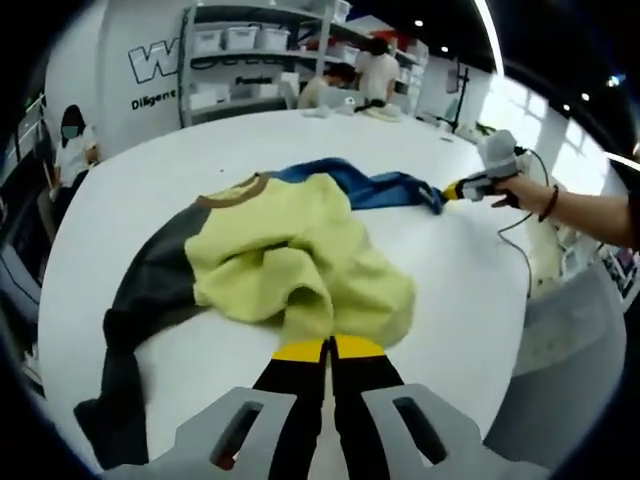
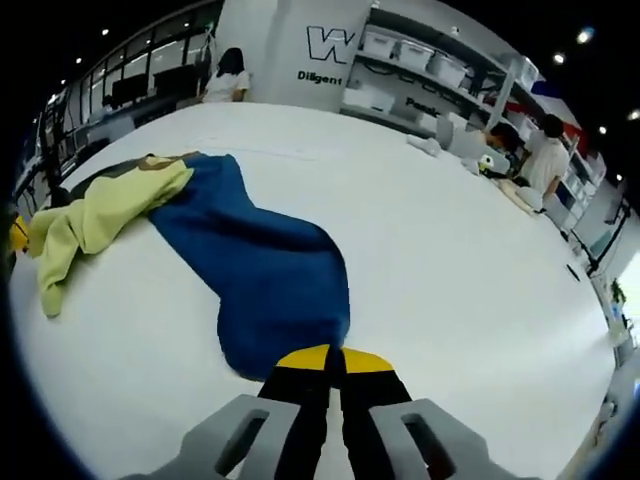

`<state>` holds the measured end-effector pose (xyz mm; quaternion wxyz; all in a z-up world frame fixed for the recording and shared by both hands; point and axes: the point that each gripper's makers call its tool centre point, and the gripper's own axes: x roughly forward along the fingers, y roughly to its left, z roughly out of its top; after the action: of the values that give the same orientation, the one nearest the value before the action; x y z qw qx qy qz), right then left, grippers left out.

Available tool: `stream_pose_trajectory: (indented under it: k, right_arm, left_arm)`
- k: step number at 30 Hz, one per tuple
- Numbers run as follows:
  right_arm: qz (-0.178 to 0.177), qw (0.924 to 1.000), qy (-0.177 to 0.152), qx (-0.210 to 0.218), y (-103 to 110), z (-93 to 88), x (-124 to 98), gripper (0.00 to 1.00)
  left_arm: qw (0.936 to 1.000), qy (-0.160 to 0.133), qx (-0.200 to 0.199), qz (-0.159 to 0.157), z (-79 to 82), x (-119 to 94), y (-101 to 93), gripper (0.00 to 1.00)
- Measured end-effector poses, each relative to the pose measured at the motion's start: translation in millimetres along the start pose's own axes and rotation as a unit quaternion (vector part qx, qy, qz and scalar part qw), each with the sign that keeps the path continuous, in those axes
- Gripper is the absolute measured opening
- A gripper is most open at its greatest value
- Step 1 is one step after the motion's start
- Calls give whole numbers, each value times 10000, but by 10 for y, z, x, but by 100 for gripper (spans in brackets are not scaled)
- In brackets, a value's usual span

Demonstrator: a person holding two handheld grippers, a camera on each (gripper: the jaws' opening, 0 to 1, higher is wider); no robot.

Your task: Fold the garment on the visible template until the final outline fits inside the template.

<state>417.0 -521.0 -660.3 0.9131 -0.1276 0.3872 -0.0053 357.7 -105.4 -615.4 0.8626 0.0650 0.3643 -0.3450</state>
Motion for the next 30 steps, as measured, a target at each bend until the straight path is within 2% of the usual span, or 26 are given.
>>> stream_pose_trajectory:
  k: [6,11,18,26,30]
  right_arm:
    - [-143,9998,123,-80,-161,-20,-27,0]
    - [-182,9993,239,-240,-237,-46,-25,0]
    - [-218,9985,413,-291,-341,-93,21,0]
    - [-289,9972,583,-367,-413,-152,46,0]
    - [-402,9962,663,-392,-540,-150,35,0]
  left_arm:
    - [9998,159,-102,-97,-145,-126,-136,0]
    - [9992,229,-287,-139,-257,-227,-167,0]
    - [9984,281,-486,29,-332,-347,-22,0]
    - [9969,342,-702,135,-446,-363,98,0]
    - [9962,420,-726,224,-497,-398,178,0]
